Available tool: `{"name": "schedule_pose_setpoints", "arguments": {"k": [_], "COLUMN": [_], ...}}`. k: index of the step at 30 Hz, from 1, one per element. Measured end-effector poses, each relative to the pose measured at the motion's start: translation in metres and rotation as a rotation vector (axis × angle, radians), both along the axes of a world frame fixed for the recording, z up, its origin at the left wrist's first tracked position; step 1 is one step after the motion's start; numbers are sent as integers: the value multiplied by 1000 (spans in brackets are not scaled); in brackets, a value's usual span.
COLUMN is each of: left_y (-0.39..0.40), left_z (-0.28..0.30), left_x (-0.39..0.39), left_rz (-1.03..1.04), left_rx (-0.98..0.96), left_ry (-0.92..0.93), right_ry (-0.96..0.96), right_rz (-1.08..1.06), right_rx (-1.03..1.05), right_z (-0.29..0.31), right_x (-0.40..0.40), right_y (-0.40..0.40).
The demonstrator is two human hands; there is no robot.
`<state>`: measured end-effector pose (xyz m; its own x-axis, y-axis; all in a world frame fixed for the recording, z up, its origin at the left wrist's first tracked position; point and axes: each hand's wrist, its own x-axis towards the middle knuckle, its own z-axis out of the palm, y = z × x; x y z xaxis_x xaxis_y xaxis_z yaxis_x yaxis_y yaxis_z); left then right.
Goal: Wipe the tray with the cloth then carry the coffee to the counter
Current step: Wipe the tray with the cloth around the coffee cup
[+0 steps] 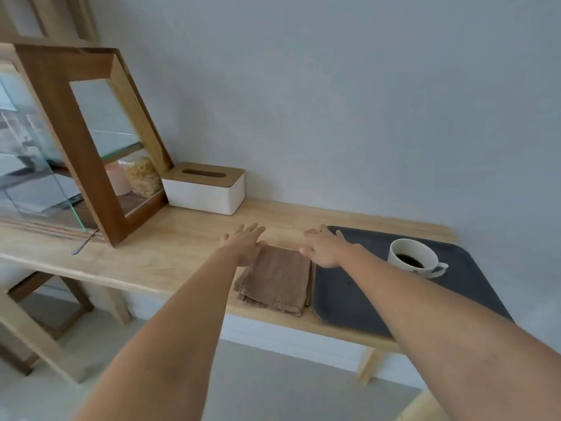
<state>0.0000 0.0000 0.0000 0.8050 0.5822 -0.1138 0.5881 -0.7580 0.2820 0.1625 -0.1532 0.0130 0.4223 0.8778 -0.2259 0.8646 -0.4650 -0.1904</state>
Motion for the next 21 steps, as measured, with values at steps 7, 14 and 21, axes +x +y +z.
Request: {"name": "schedule_pose_setpoints", "arguments": {"k": [7, 14, 21], "left_y": [13, 13, 17], "left_z": [-27, -21, 19], "left_x": [8, 10, -11], "left_rz": [-40, -54, -210], "left_rx": [-46, 64, -88], "left_ry": [-54, -121, -196], "right_ry": [65, 0, 335], "right_rz": [-61, -98, -105], "right_rx": [-14, 248, 400], "right_z": [-34, -29, 4], "right_x": [-14, -27, -33], "right_y": [10, 16, -11]}}
